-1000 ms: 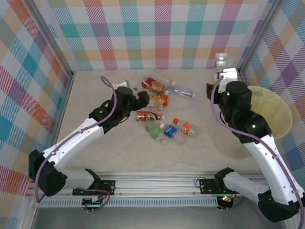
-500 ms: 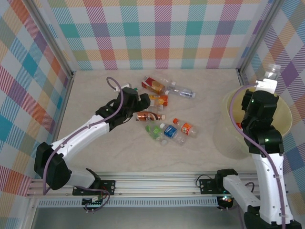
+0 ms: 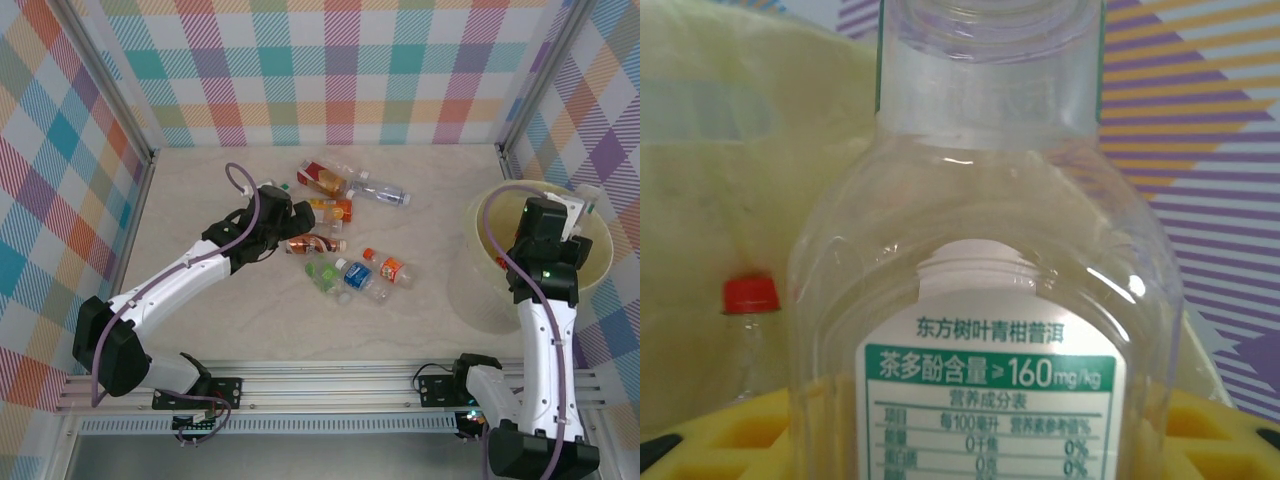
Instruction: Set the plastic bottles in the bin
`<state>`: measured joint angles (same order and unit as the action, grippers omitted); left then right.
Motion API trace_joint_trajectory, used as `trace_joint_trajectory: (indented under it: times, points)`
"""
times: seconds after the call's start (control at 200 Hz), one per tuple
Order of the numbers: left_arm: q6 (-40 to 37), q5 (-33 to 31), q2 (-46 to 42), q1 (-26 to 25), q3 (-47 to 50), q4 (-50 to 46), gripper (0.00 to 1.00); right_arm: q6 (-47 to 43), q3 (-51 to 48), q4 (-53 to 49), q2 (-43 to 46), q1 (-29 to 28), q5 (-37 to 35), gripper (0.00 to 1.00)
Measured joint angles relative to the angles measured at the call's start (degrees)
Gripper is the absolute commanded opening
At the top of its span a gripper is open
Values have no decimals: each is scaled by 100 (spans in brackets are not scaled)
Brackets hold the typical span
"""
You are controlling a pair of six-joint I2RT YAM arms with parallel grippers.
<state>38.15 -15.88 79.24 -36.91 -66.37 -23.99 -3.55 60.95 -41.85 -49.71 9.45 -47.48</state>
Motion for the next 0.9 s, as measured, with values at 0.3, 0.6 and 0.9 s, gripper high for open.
trace_joint_trajectory:
  times: [0.3, 0.6, 0.9]
  points:
    - [-2, 105, 221, 11, -273, -168, 100, 22, -216, 345, 153, 492, -509, 65]
    - [48, 144, 330, 37, -286, -201, 100, 136, -238, 358, 166, 619, -560, 84]
    - [175, 144, 339, 127, -225, -184, 100, 337, 164, -31, 55, 625, 9, 88]
